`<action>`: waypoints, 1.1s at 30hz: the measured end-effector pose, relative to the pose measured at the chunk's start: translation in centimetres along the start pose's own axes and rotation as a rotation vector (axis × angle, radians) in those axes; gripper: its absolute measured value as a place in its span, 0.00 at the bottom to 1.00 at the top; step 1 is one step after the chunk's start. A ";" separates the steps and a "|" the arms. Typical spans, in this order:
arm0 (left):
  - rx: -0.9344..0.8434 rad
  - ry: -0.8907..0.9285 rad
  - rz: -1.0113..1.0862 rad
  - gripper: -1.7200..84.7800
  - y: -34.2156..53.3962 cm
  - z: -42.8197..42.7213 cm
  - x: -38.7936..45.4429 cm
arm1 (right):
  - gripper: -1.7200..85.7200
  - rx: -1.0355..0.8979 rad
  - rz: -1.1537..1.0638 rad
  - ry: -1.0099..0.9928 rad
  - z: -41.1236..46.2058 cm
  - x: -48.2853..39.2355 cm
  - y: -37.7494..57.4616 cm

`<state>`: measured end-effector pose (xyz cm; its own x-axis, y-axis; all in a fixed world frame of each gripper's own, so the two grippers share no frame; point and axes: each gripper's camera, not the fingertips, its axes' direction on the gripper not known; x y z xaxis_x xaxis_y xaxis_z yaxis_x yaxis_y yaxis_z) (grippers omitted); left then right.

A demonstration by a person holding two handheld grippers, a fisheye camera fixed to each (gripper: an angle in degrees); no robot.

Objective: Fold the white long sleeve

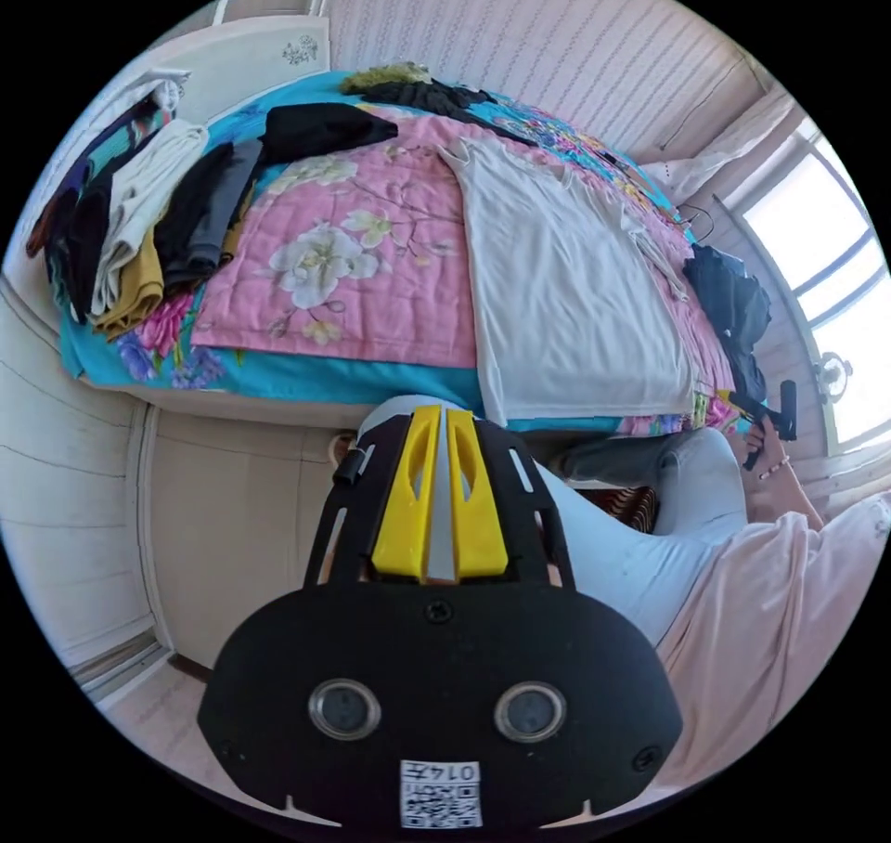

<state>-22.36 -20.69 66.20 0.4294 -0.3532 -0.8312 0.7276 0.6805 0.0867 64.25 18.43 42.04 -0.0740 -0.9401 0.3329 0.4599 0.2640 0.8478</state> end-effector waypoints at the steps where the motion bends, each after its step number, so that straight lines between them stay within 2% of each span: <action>1: 0.005 -0.013 0.035 0.01 -0.5 0.5 1.0 | 0.04 0.043 0.008 0.015 -0.7 0.2 -0.5; 6: -0.005 0.051 0.288 0.02 -5.6 5.6 10.5 | 0.05 0.237 0.071 0.039 -2.6 2.0 -4.6; 11: 0.025 0.180 0.621 0.08 -12.5 16.2 28.2 | 0.09 0.409 0.060 0.100 -3.2 3.0 -11.8; 14: 0.005 0.278 0.689 0.09 -15.7 23.0 37.3 | 0.11 0.365 0.043 0.097 -2.4 3.8 -15.9; 17: 0.060 0.256 0.721 0.09 -17.3 28.9 44.4 | 0.08 0.303 0.017 0.059 -1.6 4.5 -17.8; 21: 0.040 0.205 0.721 0.09 -18.6 36.2 49.8 | 0.04 0.296 0.058 -0.027 -3.3 6.5 -17.9; 25: -0.064 0.188 0.716 0.05 -18.8 42.9 53.1 | 0.03 0.277 -0.029 -0.071 -8.1 7.6 -18.6; 28: -0.053 0.182 0.765 0.03 -17.9 44.1 54.6 | 0.02 0.146 -0.153 -0.093 -11.3 7.5 -19.0; 31: -0.042 0.298 0.735 0.02 -16.8 44.1 55.2 | 0.02 0.181 -0.240 -0.003 -16.8 8.0 -17.3; 33: -0.033 0.380 0.709 0.02 -16.1 44.0 55.4 | 0.02 0.236 -0.216 -0.044 -20.4 9.7 -16.0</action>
<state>13.29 -79.49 42.90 0.5676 0.4089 -0.7146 0.3314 0.6812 0.6529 74.22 0.69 23.31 -0.1883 -0.9709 0.1482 0.2121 0.1072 0.9714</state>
